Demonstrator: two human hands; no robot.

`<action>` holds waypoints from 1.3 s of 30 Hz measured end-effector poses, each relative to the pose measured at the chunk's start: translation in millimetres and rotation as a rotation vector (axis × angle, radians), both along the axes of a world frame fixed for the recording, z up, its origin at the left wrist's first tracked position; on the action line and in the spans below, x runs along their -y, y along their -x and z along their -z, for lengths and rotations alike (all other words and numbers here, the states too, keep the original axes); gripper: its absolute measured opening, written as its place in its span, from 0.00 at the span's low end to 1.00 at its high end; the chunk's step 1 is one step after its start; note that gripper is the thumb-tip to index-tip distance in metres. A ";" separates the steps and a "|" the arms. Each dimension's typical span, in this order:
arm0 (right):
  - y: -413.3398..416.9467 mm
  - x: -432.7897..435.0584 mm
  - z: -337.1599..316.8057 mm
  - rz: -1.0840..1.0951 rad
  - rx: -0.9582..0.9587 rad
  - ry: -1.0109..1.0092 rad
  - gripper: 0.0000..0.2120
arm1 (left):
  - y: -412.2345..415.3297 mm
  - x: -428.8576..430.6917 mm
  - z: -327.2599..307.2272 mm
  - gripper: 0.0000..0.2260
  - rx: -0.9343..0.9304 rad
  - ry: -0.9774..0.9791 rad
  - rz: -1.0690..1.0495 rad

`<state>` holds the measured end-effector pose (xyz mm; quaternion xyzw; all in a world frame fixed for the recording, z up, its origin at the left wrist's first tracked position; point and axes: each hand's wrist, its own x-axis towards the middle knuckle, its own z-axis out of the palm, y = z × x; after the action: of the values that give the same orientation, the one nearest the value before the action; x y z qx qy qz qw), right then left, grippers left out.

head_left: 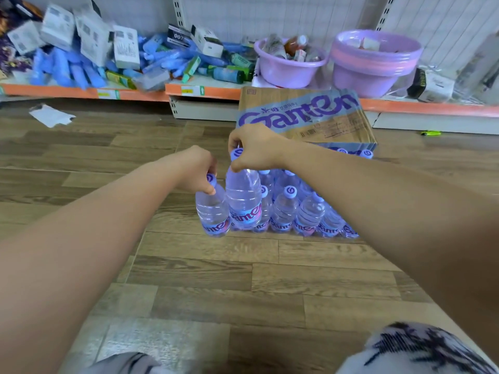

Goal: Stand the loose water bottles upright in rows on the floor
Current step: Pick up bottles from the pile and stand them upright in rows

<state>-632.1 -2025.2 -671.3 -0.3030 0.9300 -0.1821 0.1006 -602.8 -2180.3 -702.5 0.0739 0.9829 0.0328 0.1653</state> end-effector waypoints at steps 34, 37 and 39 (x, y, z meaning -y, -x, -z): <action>-10.9 -37.9 150.2 0.060 0.278 -0.176 0.13 | -1.9 -23.6 122.9 0.09 0.021 -0.129 0.075; -12.7 -34.7 151.9 0.085 0.272 -0.161 0.13 | -4.4 -22.5 123.0 0.09 0.005 -0.158 0.061; -13.2 -33.7 154.5 0.098 0.266 -0.144 0.13 | -6.7 -21.7 123.5 0.10 -0.010 -0.182 0.042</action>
<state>-618.8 -1991.5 -825.8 -0.2225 0.9328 -0.1583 0.2351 -596.1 -2158.7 -826.0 0.1092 0.9749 0.1182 0.1537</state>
